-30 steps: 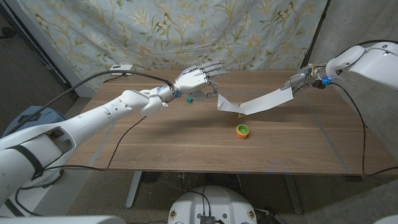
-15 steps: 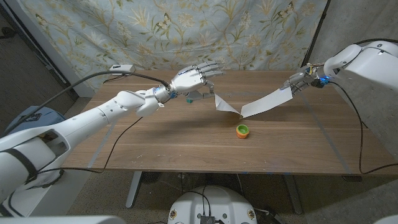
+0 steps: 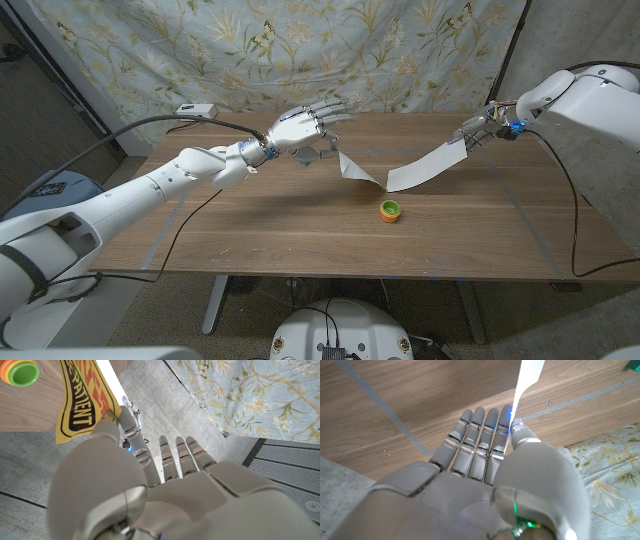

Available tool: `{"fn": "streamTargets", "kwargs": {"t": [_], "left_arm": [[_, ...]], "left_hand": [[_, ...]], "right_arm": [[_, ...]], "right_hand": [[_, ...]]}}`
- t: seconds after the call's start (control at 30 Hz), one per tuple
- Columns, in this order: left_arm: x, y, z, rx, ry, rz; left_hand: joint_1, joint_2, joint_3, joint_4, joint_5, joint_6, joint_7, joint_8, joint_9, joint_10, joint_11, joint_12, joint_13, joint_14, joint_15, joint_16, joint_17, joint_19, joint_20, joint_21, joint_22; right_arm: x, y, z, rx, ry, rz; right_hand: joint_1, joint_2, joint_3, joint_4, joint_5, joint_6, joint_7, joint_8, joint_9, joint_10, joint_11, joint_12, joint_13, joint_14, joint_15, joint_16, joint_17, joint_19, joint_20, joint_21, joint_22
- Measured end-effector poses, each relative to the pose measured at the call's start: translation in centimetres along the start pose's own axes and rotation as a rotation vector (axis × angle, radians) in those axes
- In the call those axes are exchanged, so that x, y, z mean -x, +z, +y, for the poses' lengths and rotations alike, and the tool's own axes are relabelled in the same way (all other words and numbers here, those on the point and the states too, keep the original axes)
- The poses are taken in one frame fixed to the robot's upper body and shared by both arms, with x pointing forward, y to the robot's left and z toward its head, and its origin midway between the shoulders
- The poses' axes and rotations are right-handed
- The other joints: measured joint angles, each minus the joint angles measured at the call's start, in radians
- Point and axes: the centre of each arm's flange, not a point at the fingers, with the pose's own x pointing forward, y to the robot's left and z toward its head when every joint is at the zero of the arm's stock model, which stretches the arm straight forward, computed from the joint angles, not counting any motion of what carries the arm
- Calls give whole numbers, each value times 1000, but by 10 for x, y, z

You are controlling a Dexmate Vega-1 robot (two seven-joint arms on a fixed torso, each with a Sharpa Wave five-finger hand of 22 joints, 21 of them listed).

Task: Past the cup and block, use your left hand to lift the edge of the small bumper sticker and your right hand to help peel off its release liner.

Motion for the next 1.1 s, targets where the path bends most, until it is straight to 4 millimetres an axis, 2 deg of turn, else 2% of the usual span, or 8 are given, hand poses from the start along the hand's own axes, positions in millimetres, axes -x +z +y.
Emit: {"fn": "streamTargets", "kwargs": {"t": [1.1], "left_arm": [[15, -3, 23, -22, 3, 4]], "left_hand": [[-8, 0, 0, 0, 0, 0, 0, 5, 6, 0, 0, 0, 0, 0, 0, 0, 0, 0, 0, 0, 0]], "right_arm": [[0, 10, 4, 0, -12, 0]], "right_hand": [[5, 5, -11, 11, 0, -15, -7, 0, -5, 1, 1, 0, 9, 5, -5, -5, 4, 0, 0, 0, 0]]}}
